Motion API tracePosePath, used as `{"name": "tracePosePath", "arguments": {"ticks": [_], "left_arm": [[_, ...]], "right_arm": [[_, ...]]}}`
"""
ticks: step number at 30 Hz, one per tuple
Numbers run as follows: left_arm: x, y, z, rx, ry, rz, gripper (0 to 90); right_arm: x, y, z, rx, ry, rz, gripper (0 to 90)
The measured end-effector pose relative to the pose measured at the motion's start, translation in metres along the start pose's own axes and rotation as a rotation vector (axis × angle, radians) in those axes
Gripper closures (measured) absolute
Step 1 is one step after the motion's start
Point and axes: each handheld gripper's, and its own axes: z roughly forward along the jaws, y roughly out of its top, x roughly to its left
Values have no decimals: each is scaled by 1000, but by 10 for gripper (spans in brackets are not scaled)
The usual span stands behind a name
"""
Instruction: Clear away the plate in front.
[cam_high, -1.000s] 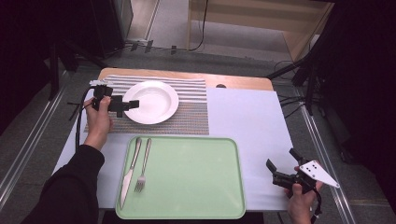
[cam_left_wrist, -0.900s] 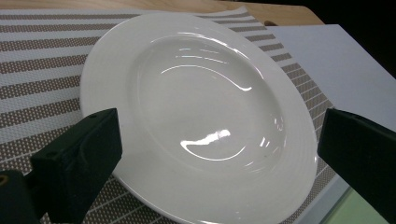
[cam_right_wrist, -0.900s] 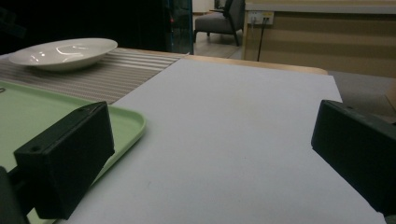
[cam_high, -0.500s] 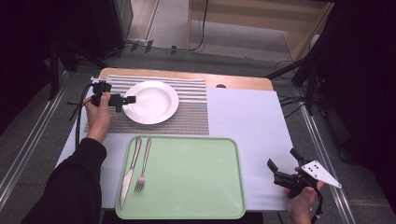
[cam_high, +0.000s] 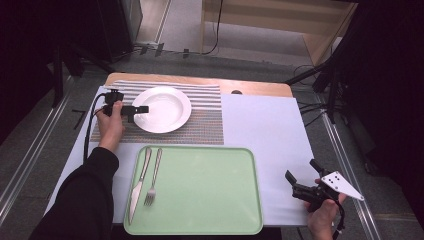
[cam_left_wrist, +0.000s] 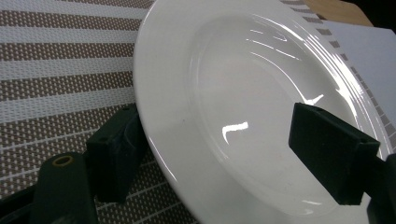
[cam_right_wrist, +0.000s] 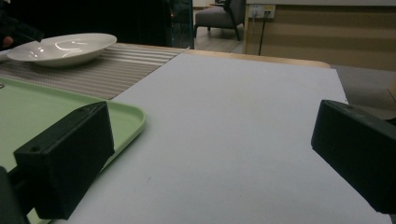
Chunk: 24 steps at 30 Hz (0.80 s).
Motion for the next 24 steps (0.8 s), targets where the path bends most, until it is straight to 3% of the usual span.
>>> {"name": "tracePosePath", "arguments": {"ticks": [6,10,13,15,19,24], "left_arm": [[0,-2,8,19,-23,-28,194],[1,-3,11,26,-14,-55,288],[2,-4,13,18,-27,-77,289],[-1,-5,18,20,-67,-87,332],[-7,-4,19,24,-38,-82,337],[-7,-4,20,21,-32,-101,345]], "right_arm": [[1,0,1,7,1,9,0],[0,0,2,2,-5,-7,0],[0,0,1,7,-1,0,0],[0,0,2,10,-4,-2,0],[1,0,2,17,-4,6,0],[0,0,2,18,-8,3,0]]}}
